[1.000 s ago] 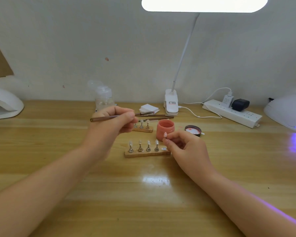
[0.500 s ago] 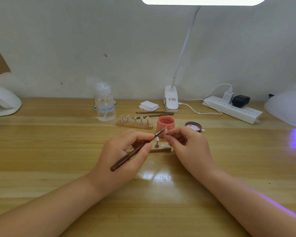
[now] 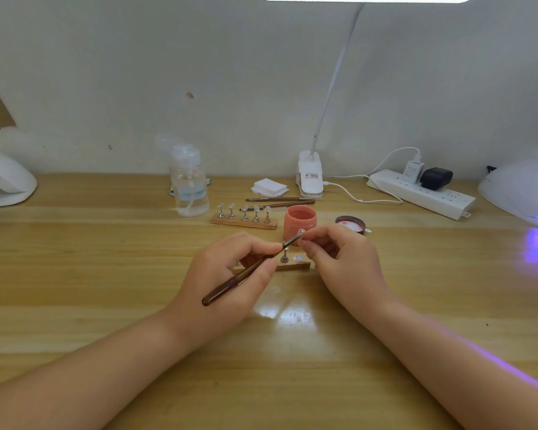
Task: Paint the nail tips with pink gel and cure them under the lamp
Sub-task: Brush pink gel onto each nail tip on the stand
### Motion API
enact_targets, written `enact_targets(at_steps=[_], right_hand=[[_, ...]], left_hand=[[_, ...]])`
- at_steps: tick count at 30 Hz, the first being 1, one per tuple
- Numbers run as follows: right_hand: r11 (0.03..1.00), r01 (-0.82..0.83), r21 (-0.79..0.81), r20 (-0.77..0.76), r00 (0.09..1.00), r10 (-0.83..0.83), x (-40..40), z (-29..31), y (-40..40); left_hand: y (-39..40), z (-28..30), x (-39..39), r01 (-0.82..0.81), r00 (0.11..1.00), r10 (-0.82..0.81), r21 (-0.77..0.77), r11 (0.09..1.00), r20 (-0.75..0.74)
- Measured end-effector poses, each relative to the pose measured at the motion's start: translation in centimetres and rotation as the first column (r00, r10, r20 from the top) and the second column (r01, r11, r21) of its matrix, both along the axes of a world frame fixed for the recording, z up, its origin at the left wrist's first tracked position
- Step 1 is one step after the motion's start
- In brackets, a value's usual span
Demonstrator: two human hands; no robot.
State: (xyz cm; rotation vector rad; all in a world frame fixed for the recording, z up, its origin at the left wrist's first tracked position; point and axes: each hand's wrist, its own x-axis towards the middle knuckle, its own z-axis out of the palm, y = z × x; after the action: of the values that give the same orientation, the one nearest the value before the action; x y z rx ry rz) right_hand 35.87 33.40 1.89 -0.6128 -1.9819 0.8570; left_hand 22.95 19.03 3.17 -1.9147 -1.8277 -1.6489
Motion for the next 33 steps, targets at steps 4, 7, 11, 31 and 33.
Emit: enact_targets(at_steps=[4,7,11,31,33], right_hand=[[1.0,0.001,0.001,0.001,1.0,-0.001,-0.05,-0.09,0.03],[1.0,-0.005,-0.016,-0.006,1.0,0.005,-0.07,-0.12,0.1],[1.0,-0.009,-0.013,-0.007,1.0,0.009,0.0,-0.13,0.08],[1.0,-0.008,-0.023,0.0,1.0,0.008,-0.01,-0.05,0.03],[1.0,-0.011,-0.024,0.001,1.0,0.011,0.07,0.0,-0.01]], left_hand=[[-0.38,-0.01,-0.1,0.031,0.997,-0.031,-0.005,0.999,0.07],[-0.31,-0.01,0.02,0.008,0.994,-0.007,-0.002,1.0,0.111],[-0.16,-0.04,0.13,0.015,0.991,-0.01,-0.037,0.999,0.134],[-0.18,0.01,0.34,-0.016,0.987,0.02,-0.023,1.0,0.157],[-0.2,-0.06,0.18,0.006,0.991,0.0,-0.05,0.999,0.135]])
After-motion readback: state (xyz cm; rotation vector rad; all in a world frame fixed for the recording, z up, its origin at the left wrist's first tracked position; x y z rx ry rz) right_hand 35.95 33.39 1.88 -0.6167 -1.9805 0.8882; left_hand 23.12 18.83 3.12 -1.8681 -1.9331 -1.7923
